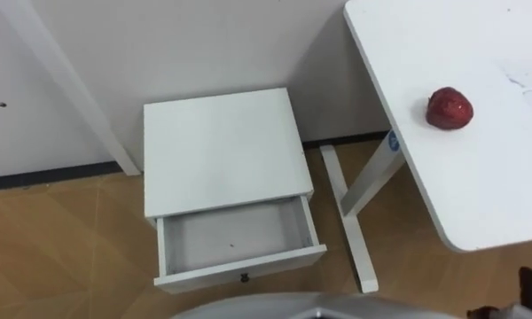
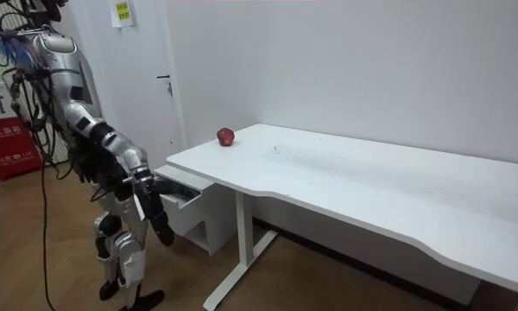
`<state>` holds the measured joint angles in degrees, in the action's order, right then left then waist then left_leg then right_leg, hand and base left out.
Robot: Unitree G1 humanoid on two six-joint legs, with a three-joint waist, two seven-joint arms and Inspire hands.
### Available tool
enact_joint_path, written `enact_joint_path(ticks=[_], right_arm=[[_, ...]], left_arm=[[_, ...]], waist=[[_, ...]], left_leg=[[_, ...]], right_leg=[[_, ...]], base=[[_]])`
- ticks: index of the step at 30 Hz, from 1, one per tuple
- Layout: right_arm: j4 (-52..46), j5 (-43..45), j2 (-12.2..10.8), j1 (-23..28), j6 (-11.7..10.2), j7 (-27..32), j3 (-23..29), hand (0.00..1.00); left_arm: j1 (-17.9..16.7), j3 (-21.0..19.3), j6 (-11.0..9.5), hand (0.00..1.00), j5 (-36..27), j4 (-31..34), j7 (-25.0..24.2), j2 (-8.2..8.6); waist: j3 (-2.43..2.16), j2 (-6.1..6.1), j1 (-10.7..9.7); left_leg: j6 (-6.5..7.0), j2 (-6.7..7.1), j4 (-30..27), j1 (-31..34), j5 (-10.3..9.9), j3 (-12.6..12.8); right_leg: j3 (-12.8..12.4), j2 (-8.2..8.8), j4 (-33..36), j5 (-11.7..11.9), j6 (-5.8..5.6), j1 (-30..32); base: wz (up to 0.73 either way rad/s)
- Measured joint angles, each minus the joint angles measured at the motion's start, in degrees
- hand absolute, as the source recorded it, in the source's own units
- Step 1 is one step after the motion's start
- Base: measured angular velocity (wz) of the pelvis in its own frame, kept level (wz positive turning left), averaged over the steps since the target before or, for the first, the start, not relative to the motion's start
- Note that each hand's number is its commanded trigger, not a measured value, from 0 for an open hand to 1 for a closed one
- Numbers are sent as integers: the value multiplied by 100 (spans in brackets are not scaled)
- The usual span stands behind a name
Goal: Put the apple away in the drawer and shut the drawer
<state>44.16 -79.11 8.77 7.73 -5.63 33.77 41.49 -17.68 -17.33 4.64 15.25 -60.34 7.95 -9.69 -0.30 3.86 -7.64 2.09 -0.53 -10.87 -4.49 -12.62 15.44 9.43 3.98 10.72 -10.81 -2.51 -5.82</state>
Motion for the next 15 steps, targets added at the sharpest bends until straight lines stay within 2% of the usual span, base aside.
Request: enact_joint_path(ticks=[3,4,8,12,15], right_arm=[[-889,502,82,-11,-259,748,78,0],[-1074,749,156,-72,-375,1032,80,0],[-1798,1467,420,-222,-648,1924,78,0],[-2534,2421,555,-277,-747,2396,28,0],[-3005,3309,653,-354,-765,2613,-49,0]], left_arm=[[38,-27,-11,0,0,33,32,-9],[53,-25,-52,0,1,35,35,-8],[40,19,-223,0,0,125,38,-6],[66,71,-275,0,2,204,43,-5],[65,207,-274,0,2,195,42,-10]], waist=[[0,-9,-23],[18,-34,-17],[9,-40,-14],[2,-72,10],[19,-97,13]], left_leg=[[0,-4,7,14,0,-2],[0,7,15,15,1,-1],[-3,17,16,55,2,-1],[-5,22,3,201,27,-2],[-10,22,17,205,35,-2]], right_leg=[[1,1,2,1,0,20],[-5,-1,2,1,1,27],[9,-5,1,1,0,45],[-7,-5,1,4,5,210],[11,-5,-1,4,5,224]], base=[[0],[0],[0],[0],[0]])
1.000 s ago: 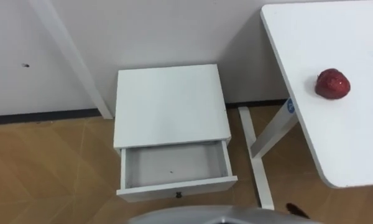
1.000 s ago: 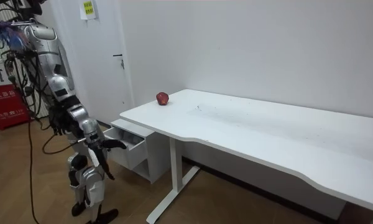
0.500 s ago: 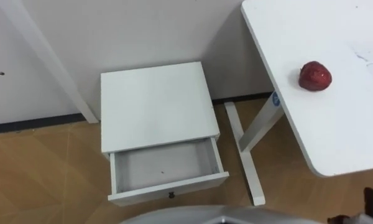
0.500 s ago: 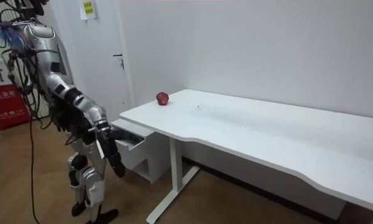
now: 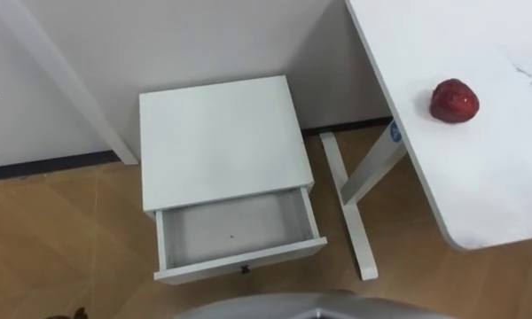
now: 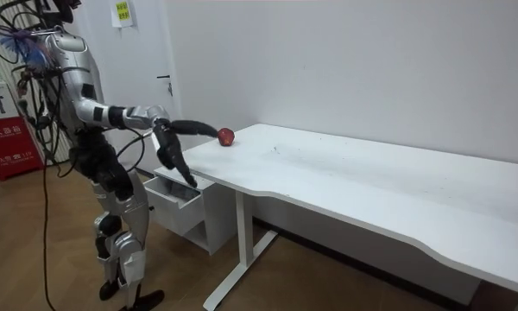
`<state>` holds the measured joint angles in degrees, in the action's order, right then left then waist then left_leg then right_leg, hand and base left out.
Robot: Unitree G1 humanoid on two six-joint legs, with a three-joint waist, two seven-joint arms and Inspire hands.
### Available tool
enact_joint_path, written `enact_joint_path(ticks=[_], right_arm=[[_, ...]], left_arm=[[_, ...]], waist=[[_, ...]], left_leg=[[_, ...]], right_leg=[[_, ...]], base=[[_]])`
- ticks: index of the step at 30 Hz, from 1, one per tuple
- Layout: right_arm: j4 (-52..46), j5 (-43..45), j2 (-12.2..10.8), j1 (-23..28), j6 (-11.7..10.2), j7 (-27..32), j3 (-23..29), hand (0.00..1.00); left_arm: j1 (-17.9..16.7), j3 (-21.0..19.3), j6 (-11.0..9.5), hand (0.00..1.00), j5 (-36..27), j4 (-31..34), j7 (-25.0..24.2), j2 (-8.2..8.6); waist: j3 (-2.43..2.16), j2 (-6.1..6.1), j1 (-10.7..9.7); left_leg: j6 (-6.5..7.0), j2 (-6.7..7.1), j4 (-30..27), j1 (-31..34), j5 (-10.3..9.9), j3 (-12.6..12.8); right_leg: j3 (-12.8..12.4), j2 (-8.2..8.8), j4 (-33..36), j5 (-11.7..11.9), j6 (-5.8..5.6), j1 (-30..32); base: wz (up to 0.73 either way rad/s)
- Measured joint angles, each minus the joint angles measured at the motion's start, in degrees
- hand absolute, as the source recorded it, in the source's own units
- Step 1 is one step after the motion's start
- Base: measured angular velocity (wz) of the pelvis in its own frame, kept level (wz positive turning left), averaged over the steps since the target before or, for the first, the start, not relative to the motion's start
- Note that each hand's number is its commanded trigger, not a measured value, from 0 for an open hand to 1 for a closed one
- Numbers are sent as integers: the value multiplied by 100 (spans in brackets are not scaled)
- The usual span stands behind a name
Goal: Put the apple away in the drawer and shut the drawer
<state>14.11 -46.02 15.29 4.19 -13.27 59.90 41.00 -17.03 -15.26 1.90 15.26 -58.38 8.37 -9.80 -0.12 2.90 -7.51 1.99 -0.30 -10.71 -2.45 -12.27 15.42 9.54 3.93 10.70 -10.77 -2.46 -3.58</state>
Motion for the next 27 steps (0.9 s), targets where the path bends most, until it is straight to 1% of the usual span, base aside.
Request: enact_joint_path(ticks=[2,3,5,7,9,11,12,13,15,17,18,19,20,21,22,23,25,27], right_arm=[[-267,647,28,-25,-2,62,-162,0],[-347,771,28,-25,1,55,-197,0],[-413,1298,82,-31,1,31,-413,0],[-415,1444,125,-33,23,-94,-651,0],[-420,1604,141,-33,50,-244,-858,0],[-419,2049,144,-33,103,-511,-1093,0],[-419,2189,144,-32,126,-596,-1152,0],[-419,2394,149,-33,159,-760,-1293,0],[-418,2621,153,-33,220,-1019,-1509,0],[-399,2924,157,-30,261,-1417,-1815,0],[-377,3016,163,-30,268,-1538,-1873,0],[-355,3150,173,-29,289,-1784,-1960,0],[-309,3306,188,-28,298,-2010,-2015,0],[-259,3343,214,-29,300,-2107,-2060,0],[-115,3410,289,-28,340,-2299,-2202,0],[-10,3483,324,-28,422,-2526,-2296,0],[111,3518,341,-29,480,-2815,-2446,0],[182,3531,342,-33,530,-3039,-2555,0]], left_arm=[[32,103,-14,0,23,1,-18,13],[47,113,-13,0,33,1,-28,20],[106,184,-13,0,38,-1,-44,19],[118,259,-14,0,38,-4,-44,17],[130,322,-13,0,41,-3,-44,17],[134,324,-5,0,62,-34,-39,14],[129,325,0,0,62,-60,-38,14],[121,353,13,0,56,-129,-34,11],[124,472,31,0,48,-145,-37,8],[128,582,7,0,51,-134,-57,10],[128,592,-7,0,55,-124,-62,10],[126,590,-55,0,64,-106,-75,10],[124,590,-69,0,61,-76,-111,5],[124,591,-69,0,60,-65,-129,0],[124,591,-68,0,58,-55,-141,-4],[124,599,-68,0,57,-40,-154,-4],[119,625,-67,0,57,-19,-169,-5],[117,660,-67,0,60,-15,-185,-6]], waist=[[-1,2,20],[-1,3,26],[9,17,171],[11,28,209],[9,27,292],[19,26,337],[7,0,350],[23,31,382],[22,20,426],[30,43,470],[33,57,486],[30,63,515],[39,75,557],[41,82,573],[47,114,620],[56,148,633],[67,182,652],[69,184,663]], left_leg=[[-2,-1,-2,39,1,-4],[-2,-1,-4,60,1,-4],[-3,-5,2,48,2,35],[-3,-3,23,-4,3,28],[-3,-3,37,-19,2,28],[-6,-2,62,-17,4,18],[-8,-2,63,-20,5,17],[-9,-3,63,-28,6,18],[-11,-3,55,-23,7,15],[-12,-8,49,-30,8,14],[-12,-8,49,-33,8,14],[-12,-8,48,-35,8,14],[-12,-6,46,-35,8,14],[-12,-6,43,-35,8,13],[-12,-7,42,-37,8,12],[-12,-8,39,-35,8,11],[-12,-20,34,-33,8,7],[-12,-34,31,-34,8,7]], right_leg=[[25,0,-4,0,0,70],[25,1,-4,0,0,73],[-22,-3,-6,1,1,85],[-16,-3,-8,1,1,69],[-11,-4,-9,1,1,64],[-11,-3,-15,1,1,68],[-9,-4,-13,1,1,66],[-5,-5,-13,1,1,62],[-5,-5,-19,1,1,64],[-3,-6,-22,1,1,53],[-3,-6,-24,1,1,49],[-2,-6,-26,1,1,46],[-1,-6,-28,1,1,42],[0,-6,-28,1,1,38],[-2,-5,-28,1,1,39],[0,-4,-27,1,1,39],[1,-3,-24,1,2,38],[-3,1,-23,1,2,36]], base=[[0],[0],[-10],[-4],[0],[0],[0],[0],[0],[0],[0],[0],[0],[0],[0],[0],[0],[0]])
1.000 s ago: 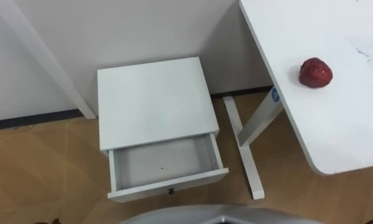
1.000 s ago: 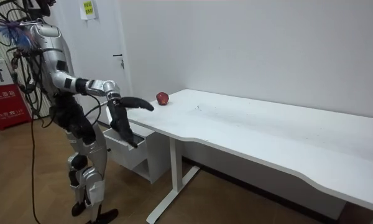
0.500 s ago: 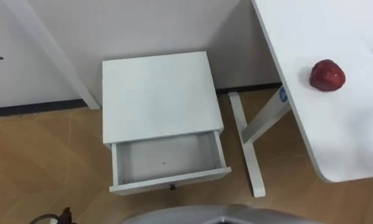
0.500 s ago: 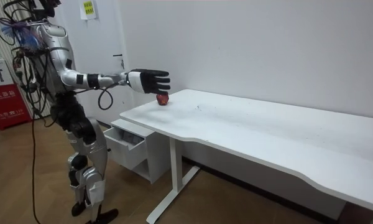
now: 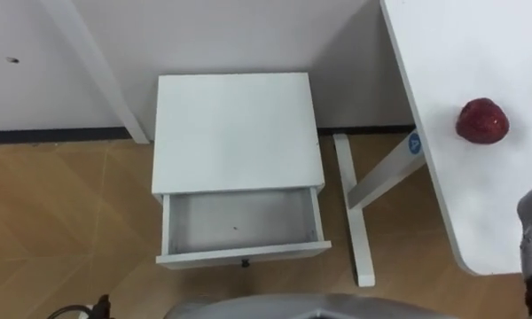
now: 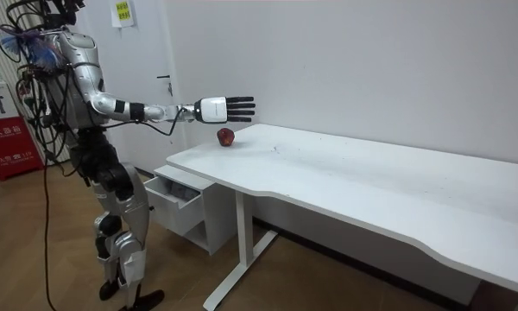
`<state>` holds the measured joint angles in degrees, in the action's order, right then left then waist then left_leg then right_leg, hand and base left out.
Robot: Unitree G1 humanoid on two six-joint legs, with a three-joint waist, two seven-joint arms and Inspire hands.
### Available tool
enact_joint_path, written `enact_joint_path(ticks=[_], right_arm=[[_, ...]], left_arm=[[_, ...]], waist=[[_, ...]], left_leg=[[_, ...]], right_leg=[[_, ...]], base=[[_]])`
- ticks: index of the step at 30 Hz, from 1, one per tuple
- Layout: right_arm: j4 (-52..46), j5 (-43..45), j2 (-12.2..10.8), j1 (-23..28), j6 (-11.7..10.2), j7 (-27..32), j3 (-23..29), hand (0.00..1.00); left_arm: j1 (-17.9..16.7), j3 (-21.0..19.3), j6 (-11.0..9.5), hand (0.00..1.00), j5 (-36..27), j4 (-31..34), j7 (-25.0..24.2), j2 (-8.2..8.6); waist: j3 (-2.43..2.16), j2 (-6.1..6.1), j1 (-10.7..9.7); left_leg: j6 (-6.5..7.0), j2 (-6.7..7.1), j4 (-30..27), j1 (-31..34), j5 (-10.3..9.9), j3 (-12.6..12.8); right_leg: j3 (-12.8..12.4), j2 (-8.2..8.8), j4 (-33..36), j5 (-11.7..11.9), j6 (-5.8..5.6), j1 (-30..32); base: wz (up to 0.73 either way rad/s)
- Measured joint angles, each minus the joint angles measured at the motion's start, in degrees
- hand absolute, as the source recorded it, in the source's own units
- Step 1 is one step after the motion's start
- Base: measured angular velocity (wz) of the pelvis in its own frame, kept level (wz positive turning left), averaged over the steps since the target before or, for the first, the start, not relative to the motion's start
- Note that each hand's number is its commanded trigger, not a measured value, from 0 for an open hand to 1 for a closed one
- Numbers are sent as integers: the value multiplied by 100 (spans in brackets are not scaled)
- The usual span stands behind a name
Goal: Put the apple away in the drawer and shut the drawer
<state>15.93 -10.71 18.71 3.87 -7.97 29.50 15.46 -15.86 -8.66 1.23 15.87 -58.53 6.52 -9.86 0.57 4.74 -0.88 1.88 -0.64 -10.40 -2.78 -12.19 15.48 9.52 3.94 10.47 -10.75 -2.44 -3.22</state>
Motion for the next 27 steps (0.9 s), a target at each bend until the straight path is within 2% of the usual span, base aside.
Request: enact_joint_path(ticks=[5,9,15,20,24,27], right_arm=[[136,235,1,-1,11,-482,-109,0],[136,326,3,-6,11,-586,-109,0],[136,942,13,-84,32,-882,-111,0],[344,1102,180,-241,55,-1237,-112,0],[532,1100,197,-278,64,-1456,-111,0],[629,1102,197,-278,169,-1674,-114,0]], left_arm=[[-11,-2,-4,0,1,13,-95,-66],[-18,-2,-5,0,1,14,-99,-69],[-39,-1,-4,0,2,13,-98,-71],[-50,-83,-4,0,4,13,-98,-76],[-68,-105,-4,0,2,12,-98,-78],[-73,-142,-2,0,3,-4,-97,-89]], waist=[[-2,-23,4],[-11,-41,2],[-10,-44,-9],[-11,-12,6],[-21,22,10],[-30,54,39]], left_leg=[[0,3,-3,1,0,-2],[0,10,-9,-4,0,-23],[0,9,-43,-18,0,-55],[3,6,-49,-12,2,-148],[2,5,-56,-3,2,-172],[2,6,-57,12,3,-188]], right_leg=[[2,0,0,0,0,-4],[5,0,0,0,0,-55],[36,1,3,1,1,-93],[107,6,6,3,4,-92],[144,6,4,3,4,-99],[171,8,2,3,4,-122]], base=[[0],[1],[1],[6],[4],[1]])
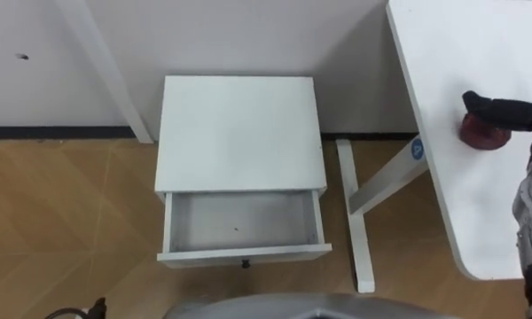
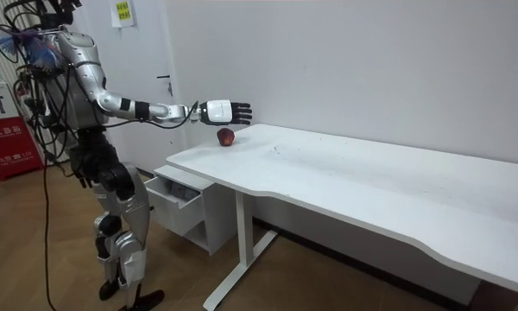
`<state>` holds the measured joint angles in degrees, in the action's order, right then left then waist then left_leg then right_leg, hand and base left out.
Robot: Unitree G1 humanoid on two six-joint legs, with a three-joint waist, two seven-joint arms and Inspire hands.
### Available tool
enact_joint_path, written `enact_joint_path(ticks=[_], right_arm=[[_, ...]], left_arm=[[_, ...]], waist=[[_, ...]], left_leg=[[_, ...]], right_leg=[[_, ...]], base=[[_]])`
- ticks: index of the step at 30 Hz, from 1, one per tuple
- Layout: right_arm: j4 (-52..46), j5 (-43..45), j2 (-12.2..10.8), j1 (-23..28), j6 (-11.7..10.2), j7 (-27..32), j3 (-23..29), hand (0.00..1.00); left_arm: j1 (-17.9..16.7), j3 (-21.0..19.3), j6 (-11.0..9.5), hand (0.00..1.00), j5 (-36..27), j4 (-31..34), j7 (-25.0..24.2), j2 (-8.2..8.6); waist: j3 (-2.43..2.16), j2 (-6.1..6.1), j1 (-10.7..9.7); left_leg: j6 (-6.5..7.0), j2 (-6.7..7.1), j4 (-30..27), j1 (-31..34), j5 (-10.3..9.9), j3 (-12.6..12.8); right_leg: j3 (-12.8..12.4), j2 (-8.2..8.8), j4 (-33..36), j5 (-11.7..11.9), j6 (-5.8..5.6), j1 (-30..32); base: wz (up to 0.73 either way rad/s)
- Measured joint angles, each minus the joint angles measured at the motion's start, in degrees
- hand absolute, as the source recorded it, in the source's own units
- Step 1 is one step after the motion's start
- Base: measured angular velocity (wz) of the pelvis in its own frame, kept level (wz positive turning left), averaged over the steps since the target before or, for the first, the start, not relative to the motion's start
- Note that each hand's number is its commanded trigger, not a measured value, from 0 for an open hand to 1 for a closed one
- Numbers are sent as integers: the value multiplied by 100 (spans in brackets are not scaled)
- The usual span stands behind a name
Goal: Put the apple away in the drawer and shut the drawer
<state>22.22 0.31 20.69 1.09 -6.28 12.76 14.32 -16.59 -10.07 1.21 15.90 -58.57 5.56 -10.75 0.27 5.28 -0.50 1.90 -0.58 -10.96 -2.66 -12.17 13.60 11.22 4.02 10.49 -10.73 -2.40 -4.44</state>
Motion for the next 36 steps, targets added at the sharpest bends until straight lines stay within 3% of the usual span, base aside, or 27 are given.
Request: enact_joint_path(ticks=[5,20,21,22,24,36], right_arm=[[386,16,0,17,24,-367,-44,0],[1139,554,9,10,69,-595,-70,0],[1139,554,11,10,69,-604,-70,7],[1141,554,15,12,69,-615,-70,32],[1142,554,21,13,67,-649,-70,100],[1680,673,134,5,-164,-399,-13,100]], left_arm=[[11,5,1,0,-1,-82,0,-22],[-16,-90,11,0,6,-386,-238,-152],[-17,-90,11,0,6,-386,-241,-153],[-17,-89,10,0,6,-387,-249,-153],[-17,-89,8,0,6,-399,-250,-153],[6,-89,7,0,5,-451,-181,-156]], waist=[[-33,76,0],[-22,69,67],[-23,69,67],[-23,69,67],[-24,72,64],[-32,69,74]], left_leg=[[0,8,-2,-42,0,-31],[0,-8,-36,-102,-1,-70],[0,-8,-36,-101,-1,-75],[0,-8,-38,-102,-1,-81],[0,-8,-38,-102,-1,-85],[-3,-4,10,-212,-2,-137]], right_leg=[[14,8,-89,0,0,-59],[95,7,-68,14,22,-152],[102,7,-68,14,22,-153],[110,7,-69,14,22,-154],[124,7,-70,14,22,-153],[244,6,-93,14,21,-282]], base=[[3],[1],[4],[0],[0],[2]])
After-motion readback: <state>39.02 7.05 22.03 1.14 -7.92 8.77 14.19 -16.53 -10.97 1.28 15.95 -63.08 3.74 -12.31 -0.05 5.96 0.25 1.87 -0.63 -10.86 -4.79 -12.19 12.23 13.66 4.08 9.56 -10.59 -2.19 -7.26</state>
